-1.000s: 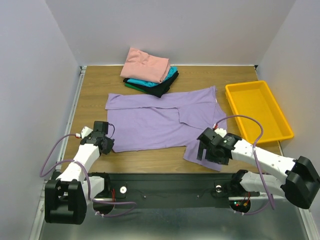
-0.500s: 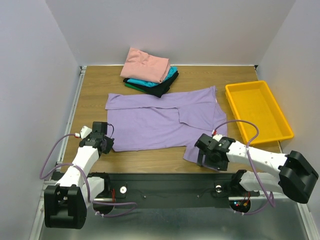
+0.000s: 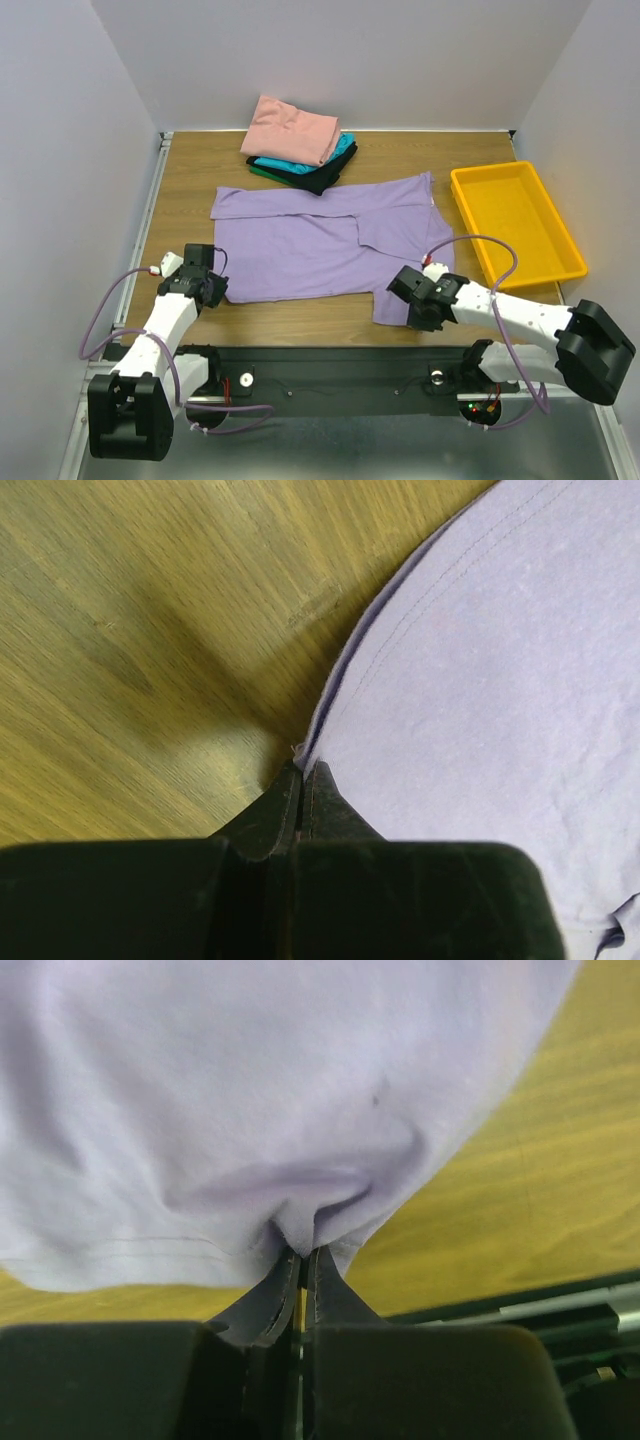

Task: Fold and stack the t-shirts
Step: Fold the tshirt

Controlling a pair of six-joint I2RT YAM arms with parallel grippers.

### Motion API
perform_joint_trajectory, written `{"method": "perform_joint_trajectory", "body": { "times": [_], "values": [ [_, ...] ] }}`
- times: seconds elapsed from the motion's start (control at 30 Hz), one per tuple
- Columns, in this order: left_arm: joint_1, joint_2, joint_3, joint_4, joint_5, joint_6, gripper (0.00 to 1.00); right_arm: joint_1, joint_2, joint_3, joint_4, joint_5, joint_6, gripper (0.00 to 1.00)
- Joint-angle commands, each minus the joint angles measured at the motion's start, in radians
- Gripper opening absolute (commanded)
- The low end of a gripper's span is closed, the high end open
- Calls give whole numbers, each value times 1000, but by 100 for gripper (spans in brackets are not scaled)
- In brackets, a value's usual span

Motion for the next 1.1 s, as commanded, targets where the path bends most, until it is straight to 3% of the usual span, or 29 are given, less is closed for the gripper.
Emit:
{"method": "perform_joint_trajectory", "body": {
  "times": [0.0, 0.23, 0.5, 0.73, 1.07],
  "values": [
    [5, -6, 43, -46, -9, 21, 0, 3, -4, 76, 61, 99, -38, 0],
    [5, -16, 74, -44, 14, 29, 0, -23, -32, 189, 60, 193, -130, 0],
    [5, 33, 138, 2, 40, 39, 0, -86, 57, 347, 84, 339, -217, 0],
    [13, 98, 195, 16, 37, 58, 0, -254, 162, 452, 259, 236, -389, 0],
    [65, 211, 261, 94, 71, 84, 0, -356, 365, 676, 354, 218, -578, 0]
  ]
}}
